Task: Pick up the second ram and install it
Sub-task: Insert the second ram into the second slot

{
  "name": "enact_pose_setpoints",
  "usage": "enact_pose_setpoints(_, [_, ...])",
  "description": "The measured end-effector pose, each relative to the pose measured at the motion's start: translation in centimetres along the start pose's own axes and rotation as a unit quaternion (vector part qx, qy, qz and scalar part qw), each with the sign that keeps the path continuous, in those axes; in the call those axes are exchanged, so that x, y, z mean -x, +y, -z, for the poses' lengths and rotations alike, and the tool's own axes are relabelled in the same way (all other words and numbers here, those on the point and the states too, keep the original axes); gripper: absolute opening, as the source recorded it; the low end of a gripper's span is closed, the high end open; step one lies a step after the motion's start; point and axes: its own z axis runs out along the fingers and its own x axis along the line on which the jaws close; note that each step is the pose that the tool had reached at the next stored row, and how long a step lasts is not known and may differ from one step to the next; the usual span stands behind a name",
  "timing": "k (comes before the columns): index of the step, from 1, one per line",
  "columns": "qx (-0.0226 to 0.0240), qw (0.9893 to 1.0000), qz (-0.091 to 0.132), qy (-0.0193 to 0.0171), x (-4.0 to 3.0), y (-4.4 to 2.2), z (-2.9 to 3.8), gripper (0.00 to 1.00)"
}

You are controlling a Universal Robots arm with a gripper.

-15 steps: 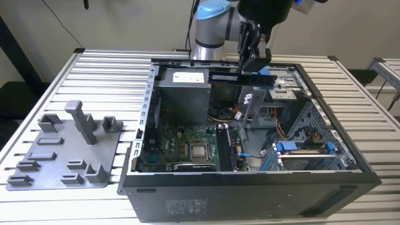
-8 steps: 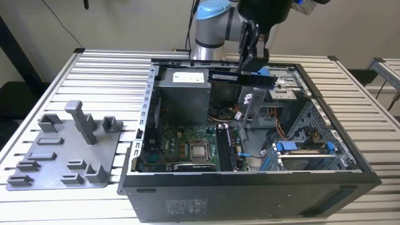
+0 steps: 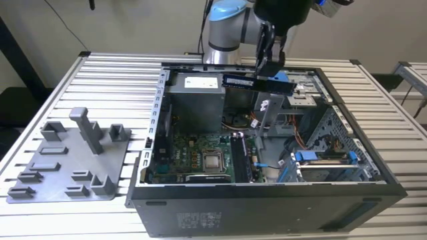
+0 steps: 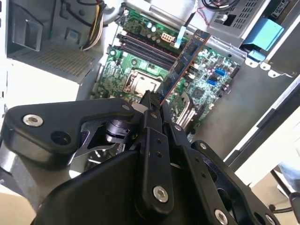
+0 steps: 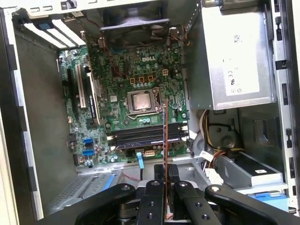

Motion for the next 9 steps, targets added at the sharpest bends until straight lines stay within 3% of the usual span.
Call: enact_pose_setpoints(9, [-0.0002, 0.9992, -0.040, 0.0005, 0.00, -0.01, -0.02, 0.15])
